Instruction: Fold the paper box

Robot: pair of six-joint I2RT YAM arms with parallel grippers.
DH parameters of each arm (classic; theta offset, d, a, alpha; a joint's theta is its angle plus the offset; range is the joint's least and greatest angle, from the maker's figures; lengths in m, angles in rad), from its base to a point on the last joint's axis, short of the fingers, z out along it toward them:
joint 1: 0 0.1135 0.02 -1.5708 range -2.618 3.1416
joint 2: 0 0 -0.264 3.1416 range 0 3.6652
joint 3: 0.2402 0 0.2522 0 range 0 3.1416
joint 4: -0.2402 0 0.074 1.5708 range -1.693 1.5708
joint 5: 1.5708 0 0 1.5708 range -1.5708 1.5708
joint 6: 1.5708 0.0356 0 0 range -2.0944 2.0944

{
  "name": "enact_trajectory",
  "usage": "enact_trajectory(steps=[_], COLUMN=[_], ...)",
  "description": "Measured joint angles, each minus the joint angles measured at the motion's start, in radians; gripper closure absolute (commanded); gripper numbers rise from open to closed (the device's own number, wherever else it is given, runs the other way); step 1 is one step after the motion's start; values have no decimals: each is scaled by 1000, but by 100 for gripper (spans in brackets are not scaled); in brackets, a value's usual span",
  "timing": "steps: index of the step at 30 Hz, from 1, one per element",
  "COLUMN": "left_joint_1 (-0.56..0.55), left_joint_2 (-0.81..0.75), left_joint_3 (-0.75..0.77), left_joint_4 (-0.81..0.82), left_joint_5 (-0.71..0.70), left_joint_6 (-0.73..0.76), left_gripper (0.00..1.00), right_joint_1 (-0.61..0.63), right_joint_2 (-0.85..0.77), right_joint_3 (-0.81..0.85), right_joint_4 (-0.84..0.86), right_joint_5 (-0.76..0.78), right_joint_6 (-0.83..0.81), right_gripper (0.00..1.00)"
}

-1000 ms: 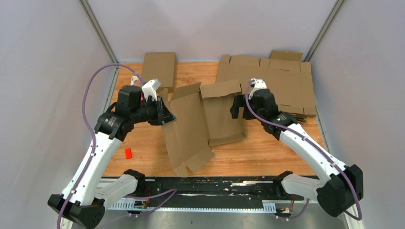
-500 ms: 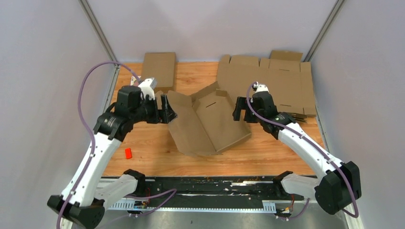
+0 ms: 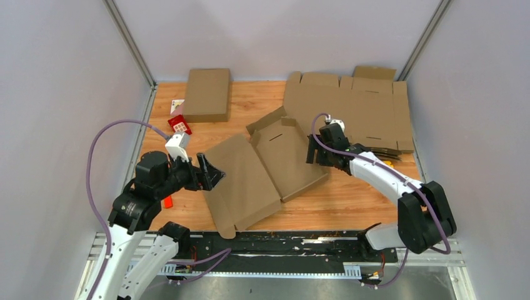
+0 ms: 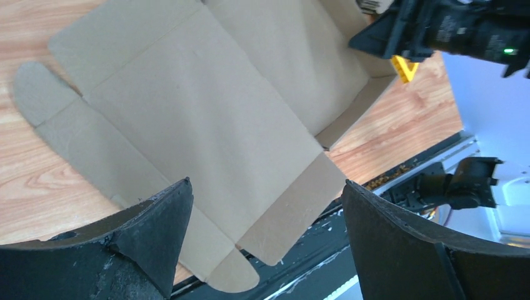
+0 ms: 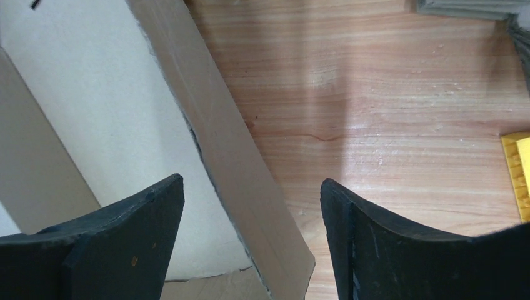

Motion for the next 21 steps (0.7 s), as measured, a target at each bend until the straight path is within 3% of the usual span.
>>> enact_trajectory(steps=[6, 14, 19, 21], left_joint_1=[0, 0, 0, 0], left_joint_2=[-17, -24, -26, -26], left_joint_3=[-8, -95, -163, -197], left_joint_4=[21, 52, 84, 92], left_joint_5=[21, 49, 33, 4], left_joint_6=[-14, -38, -66, -85], left_gripper=[5, 5, 4, 4], right_joint_1=[0, 0, 0, 0], right_joint_2=[45, 20, -140, -199], right_joint_3=[-5, -48, -227, -280], right_joint_4=[5, 39, 81, 85], right_joint_5=[-6, -71, -114, -126], right_joint_6=[13, 38, 132, 165], right_gripper=[53, 53, 55, 61])
